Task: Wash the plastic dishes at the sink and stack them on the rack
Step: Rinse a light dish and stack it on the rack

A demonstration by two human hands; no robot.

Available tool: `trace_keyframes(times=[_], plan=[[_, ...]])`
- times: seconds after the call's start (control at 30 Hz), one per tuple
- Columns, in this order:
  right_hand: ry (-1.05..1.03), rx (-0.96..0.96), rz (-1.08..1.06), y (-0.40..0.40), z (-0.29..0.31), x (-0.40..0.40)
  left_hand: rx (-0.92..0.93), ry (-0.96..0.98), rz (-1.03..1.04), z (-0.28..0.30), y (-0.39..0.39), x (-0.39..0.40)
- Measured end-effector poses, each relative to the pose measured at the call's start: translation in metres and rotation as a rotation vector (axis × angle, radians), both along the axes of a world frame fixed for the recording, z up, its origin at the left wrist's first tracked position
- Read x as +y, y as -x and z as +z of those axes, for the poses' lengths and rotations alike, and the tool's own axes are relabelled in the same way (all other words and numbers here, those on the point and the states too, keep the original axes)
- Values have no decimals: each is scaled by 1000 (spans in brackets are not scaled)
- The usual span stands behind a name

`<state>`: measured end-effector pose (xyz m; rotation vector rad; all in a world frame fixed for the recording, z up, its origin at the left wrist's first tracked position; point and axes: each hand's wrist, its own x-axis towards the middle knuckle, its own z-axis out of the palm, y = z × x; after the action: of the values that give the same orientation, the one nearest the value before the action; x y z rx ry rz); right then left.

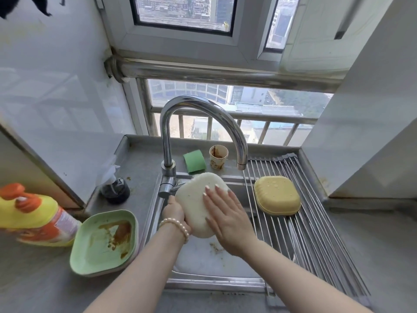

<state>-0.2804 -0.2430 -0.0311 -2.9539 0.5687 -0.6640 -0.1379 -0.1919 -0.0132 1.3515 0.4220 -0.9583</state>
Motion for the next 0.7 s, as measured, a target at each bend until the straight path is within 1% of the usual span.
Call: trace_keyframes(times=[0.07, 0.13, 0.2, 0.27, 0.37, 0.4, 0.43, 0.47, 0.53, 0.57, 0.6, 0.67, 0.7], plan=[[-24, 49, -118, -16, 12, 0, -95, -65, -46, -1, 6, -1], [-40, 126, -115, -35, 18, 2, -234, -159, -79, 2, 10, -2], [-85, 142, -107, -49, 26, -1, -346, -195, -148, 5, 14, -4], [-172, 154, -165, -57, 46, -6, -424, -218, -192, 13, 19, -3], [-386, 310, -176, -66, 66, -25, -509, -208, -252, 17, 17, -3], [-468, 322, -194, -66, 69, -33, -511, -200, -239, 18, 15, -2], [-566, 283, -243, -65, 71, -43, -480, -185, -208, 19, 12, -2], [-707, 199, -306, -63, 69, -51, -445, -173, -162, 21, 11, -2], [-998, -87, -468, -56, 62, -57, -344, -141, -53, 24, 10, -2], [-1103, -210, -548, -51, 59, -54, -291, -124, -2, 23, 10, -3], [-1133, -276, -623, -46, 55, -47, -245, -116, 44, 24, 11, -3], [-1076, -339, -759, -40, 39, -28, -147, -86, 105, 21, 16, -4], [-1078, -422, -826, -40, 32, -19, -109, -66, 140, 19, 19, -6]])
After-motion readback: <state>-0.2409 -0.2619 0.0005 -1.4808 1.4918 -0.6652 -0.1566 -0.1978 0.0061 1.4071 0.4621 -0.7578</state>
